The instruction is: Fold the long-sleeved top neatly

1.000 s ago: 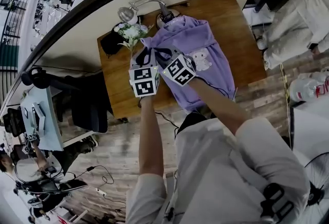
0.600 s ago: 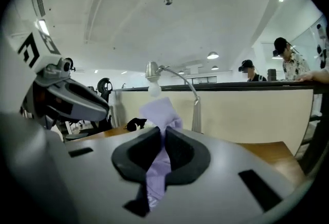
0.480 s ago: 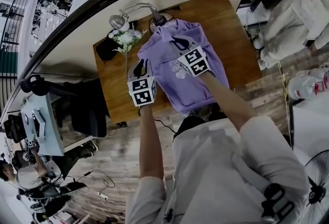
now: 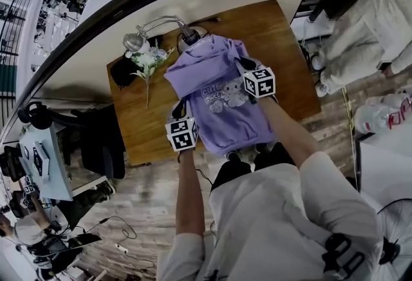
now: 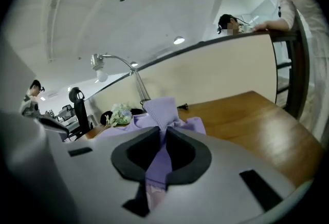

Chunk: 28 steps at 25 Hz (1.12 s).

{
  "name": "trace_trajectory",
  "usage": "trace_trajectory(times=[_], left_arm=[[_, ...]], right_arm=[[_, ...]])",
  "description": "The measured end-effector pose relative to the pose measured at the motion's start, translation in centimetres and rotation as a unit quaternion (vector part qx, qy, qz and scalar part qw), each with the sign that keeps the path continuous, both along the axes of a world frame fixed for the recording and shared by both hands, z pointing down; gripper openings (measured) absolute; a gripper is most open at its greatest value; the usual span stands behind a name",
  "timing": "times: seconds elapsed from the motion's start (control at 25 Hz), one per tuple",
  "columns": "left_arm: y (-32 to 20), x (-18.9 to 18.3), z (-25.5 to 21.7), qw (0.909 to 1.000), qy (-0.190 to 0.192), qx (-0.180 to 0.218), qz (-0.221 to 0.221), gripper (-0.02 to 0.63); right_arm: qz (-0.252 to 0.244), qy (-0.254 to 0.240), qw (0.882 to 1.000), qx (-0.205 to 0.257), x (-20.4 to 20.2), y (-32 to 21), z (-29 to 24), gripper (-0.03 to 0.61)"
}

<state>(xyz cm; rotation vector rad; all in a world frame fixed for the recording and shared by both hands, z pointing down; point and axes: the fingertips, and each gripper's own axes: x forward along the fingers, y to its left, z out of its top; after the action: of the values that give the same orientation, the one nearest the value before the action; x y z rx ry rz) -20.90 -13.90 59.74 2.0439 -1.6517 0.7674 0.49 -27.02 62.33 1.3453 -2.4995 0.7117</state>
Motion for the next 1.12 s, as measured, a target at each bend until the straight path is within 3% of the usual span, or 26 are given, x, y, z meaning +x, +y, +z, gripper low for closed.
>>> trace_trajectory(times=[0.24, 0.32, 0.4, 0.48, 0.56, 0.64, 0.8, 0.92, 1.12], left_arm=[[2.6, 2.1, 5.0, 0.9986, 0.015, -0.048, -0.014, 0.054], [3.7, 3.0, 6.5, 0.9977, 0.025, -0.06, -0.02, 0.054], [4.8, 3.4, 7.5, 0.9967, 0.028, -0.069, -0.032, 0.054], [5.8, 3.7, 8.3, 0.9958, 0.029, -0.076, -0.042, 0.054], [6.7, 4.4, 9.1, 0.9947, 0.031, -0.085, -0.049, 0.054], [7.8, 5.0, 10.0, 0.9928, 0.034, -0.097, -0.062, 0.054], [10.1, 4.8, 11.2, 0.9895, 0.038, -0.108, -0.088, 0.054], [10.9, 3.8, 10.6, 0.9907, 0.046, -0.079, -0.101, 0.054], [13.9, 2.6, 10.4, 0.9918, 0.057, -0.062, -0.097, 0.055]], right_arm=[[0.051, -0.066, 0.988, -0.132, 5.4, 0.3, 5.6, 0.173], [0.055, -0.048, 0.991, -0.115, 7.3, 1.1, 5.0, 0.15], [0.034, -0.015, 0.997, -0.063, 7.4, 1.3, 3.4, 0.09], [-0.023, 0.017, 1.0, -0.013, 5.5, 1.2, 2.0, 0.062], [-0.083, 0.048, 0.995, 0.007, 3.1, 0.7, 2.0, 0.015], [-0.111, 0.078, 0.991, -0.012, 1.9, -0.1, 3.6, 0.008], [-0.108, 0.11, 0.986, -0.06, 3.1, -1.1, 7.2, 0.006], [-0.118, 0.09, 0.988, -0.038, 4.2, 0.0, 5.9, 0.008], [-0.135, 0.071, 0.988, -0.026, 7.6, 7.2, 4.3, 0.019]])
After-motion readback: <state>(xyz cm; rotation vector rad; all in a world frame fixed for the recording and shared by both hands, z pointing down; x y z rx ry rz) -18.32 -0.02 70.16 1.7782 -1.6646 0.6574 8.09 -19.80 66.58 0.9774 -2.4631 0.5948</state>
